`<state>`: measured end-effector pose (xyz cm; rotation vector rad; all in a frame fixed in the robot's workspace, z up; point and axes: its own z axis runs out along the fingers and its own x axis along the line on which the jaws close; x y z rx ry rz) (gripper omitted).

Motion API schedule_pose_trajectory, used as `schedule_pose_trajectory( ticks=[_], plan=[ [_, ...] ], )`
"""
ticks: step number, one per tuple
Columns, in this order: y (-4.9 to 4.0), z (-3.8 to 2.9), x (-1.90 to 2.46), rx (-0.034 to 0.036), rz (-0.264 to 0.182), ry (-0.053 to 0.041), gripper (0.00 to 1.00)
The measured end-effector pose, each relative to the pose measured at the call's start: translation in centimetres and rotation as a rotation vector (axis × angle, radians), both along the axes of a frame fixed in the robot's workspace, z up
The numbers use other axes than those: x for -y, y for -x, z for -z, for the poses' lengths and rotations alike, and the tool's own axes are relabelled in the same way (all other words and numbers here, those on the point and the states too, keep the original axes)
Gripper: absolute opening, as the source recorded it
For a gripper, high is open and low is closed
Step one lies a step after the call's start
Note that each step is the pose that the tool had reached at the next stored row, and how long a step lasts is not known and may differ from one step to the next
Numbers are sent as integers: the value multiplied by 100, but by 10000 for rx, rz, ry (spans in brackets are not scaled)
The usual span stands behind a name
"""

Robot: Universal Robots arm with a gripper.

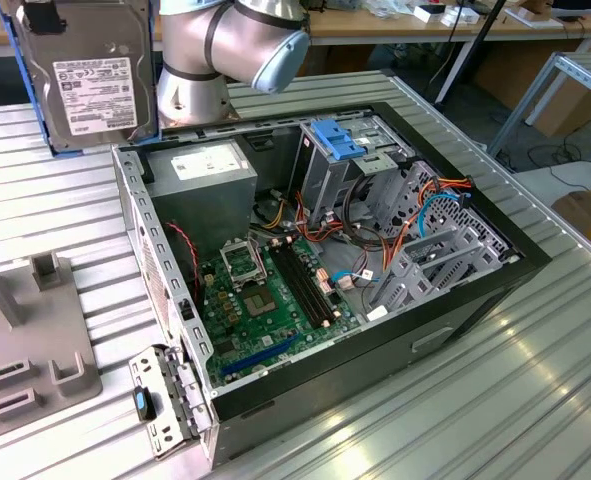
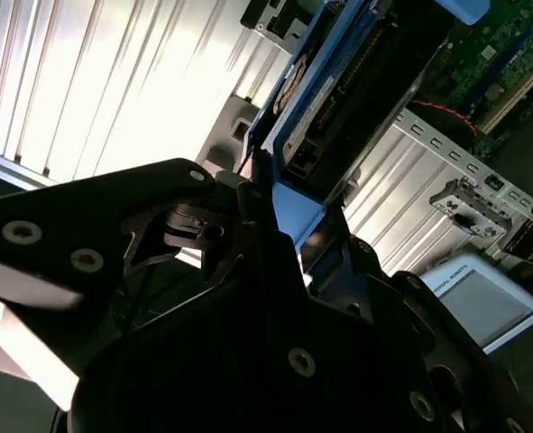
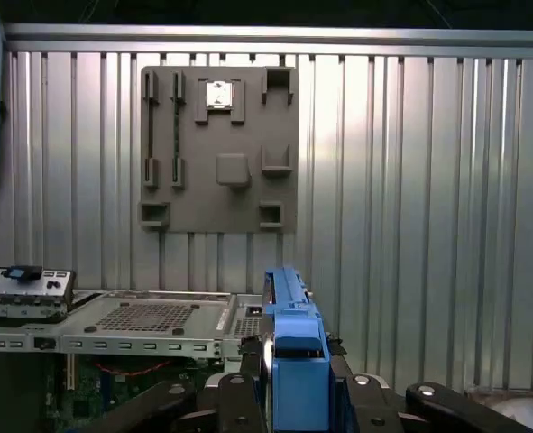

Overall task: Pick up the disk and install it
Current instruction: 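Pick up the disk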

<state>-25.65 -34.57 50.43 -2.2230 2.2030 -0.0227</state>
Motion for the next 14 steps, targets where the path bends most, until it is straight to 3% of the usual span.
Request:
schedule_pose_trajectory(
  ticks=[1, 3, 5, 7, 9, 10, 12, 14],
  plan=[
    [-154, 0, 0, -1, 0, 1, 37],
    [-252, 0, 0, 0, 0, 0, 37],
    [-491, 0, -1, 0, 0, 0, 37],
    [-634, 0, -1, 0, 0, 0, 37],
    [-720, 0, -1, 0, 0, 0, 37],
    [-842, 0, -1, 0, 0, 0, 37],
    [-933, 0, -1, 0, 0, 0, 37],
    [-1095, 0, -1, -1, 0, 0, 37]
  ],
)
